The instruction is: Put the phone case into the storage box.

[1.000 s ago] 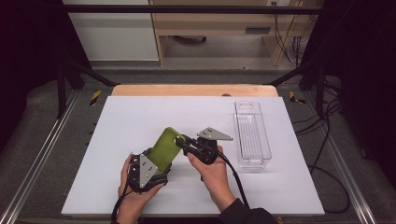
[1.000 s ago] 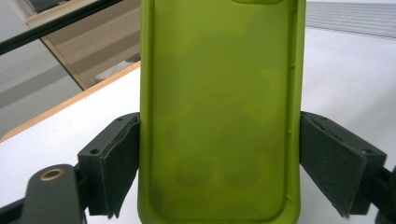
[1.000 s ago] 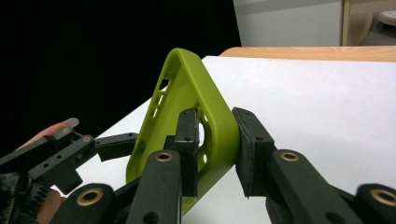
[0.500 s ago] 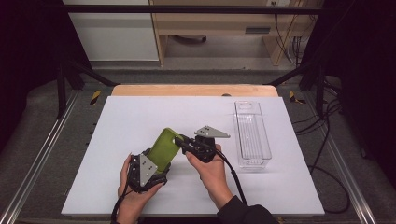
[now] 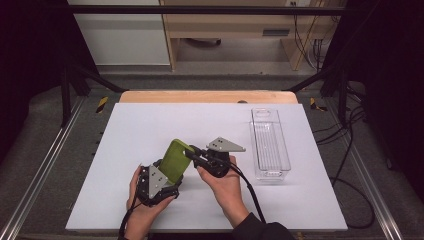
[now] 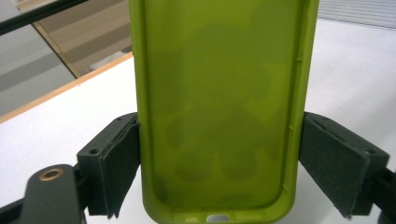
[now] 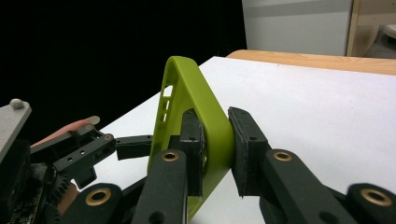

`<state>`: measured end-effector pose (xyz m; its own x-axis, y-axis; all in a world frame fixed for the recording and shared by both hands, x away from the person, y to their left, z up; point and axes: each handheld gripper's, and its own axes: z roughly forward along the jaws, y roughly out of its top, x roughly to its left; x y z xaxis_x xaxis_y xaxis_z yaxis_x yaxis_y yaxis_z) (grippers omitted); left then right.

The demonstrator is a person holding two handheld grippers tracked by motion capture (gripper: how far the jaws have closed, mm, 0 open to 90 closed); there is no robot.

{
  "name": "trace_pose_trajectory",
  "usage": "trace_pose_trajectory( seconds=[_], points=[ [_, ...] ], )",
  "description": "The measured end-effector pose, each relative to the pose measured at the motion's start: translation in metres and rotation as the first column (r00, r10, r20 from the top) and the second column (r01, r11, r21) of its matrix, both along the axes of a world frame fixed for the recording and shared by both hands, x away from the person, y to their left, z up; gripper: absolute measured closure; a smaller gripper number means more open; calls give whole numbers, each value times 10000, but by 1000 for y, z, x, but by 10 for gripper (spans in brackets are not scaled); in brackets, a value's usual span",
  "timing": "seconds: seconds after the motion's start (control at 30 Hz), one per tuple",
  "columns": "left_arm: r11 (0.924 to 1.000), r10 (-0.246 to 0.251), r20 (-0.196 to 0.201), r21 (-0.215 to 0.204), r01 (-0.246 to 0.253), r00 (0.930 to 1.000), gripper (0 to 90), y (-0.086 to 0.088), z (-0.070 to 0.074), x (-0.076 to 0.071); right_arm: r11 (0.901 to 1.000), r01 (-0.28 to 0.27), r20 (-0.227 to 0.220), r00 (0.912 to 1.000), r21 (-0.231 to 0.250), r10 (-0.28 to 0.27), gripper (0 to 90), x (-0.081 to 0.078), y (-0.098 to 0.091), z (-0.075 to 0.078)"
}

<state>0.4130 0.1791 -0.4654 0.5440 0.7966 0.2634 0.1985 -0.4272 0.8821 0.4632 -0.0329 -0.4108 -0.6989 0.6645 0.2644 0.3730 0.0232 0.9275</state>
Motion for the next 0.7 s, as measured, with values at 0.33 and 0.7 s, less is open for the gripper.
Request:
trace_pose_trajectory(
  seconds=[0.33, 0.7],
  points=[
    [9960, -401, -83, -800, 393, 9992, 82, 0, 1, 0, 9981, 399, 308, 9988, -471, -385, 767, 11, -11, 6],
    [9945, -215, -172, -1030, 196, 9996, 84, 10, 1, 0, 9874, 703, 838, 9947, -1416, -587, 767, 40, -41, 28]
  ],
)
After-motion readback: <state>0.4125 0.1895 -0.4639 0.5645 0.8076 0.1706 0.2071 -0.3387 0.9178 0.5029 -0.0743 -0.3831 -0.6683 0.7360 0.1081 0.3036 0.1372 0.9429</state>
